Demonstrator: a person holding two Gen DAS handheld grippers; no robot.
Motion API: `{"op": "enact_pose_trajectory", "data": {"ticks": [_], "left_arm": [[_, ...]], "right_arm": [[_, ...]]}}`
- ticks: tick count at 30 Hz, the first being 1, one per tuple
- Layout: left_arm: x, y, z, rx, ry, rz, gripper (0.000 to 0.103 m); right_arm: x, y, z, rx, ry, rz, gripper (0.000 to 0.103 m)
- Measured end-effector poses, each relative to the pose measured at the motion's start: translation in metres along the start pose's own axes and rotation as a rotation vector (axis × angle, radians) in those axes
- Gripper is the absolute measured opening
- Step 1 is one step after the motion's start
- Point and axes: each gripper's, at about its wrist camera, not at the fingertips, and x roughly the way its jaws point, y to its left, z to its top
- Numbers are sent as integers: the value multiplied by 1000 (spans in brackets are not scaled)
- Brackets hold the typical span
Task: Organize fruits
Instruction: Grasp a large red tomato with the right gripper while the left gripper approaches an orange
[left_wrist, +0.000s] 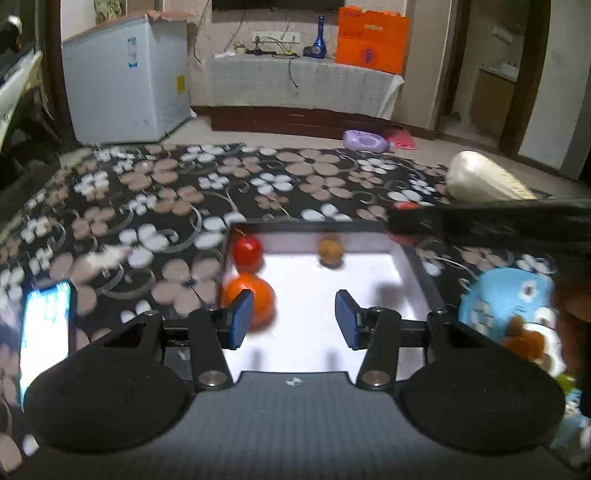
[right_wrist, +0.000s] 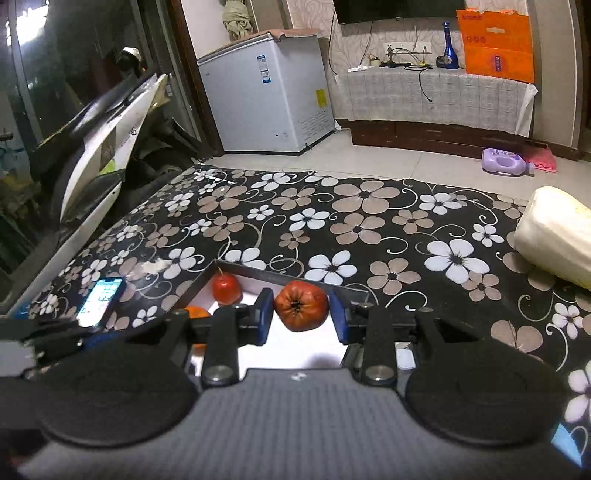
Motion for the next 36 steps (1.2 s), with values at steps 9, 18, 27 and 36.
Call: {"op": "enact_pose_trajectory", "data": {"ticks": [9, 18, 27, 36], "left_arm": [[35, 0, 8, 43, 34, 35, 55], [13, -17, -1, 101, -6, -57, 61], [49, -44, 1, 143, 57, -57, 62], [87, -45, 7, 82, 112, -16, 61]], "right_arm": [[-8, -2, 2, -12, -3, 31, 36], [-9, -6, 4, -1, -8, 27, 36], [-13, -10, 3, 9, -16, 12, 36], [-19, -21, 1, 10, -11, -4, 36]]}}
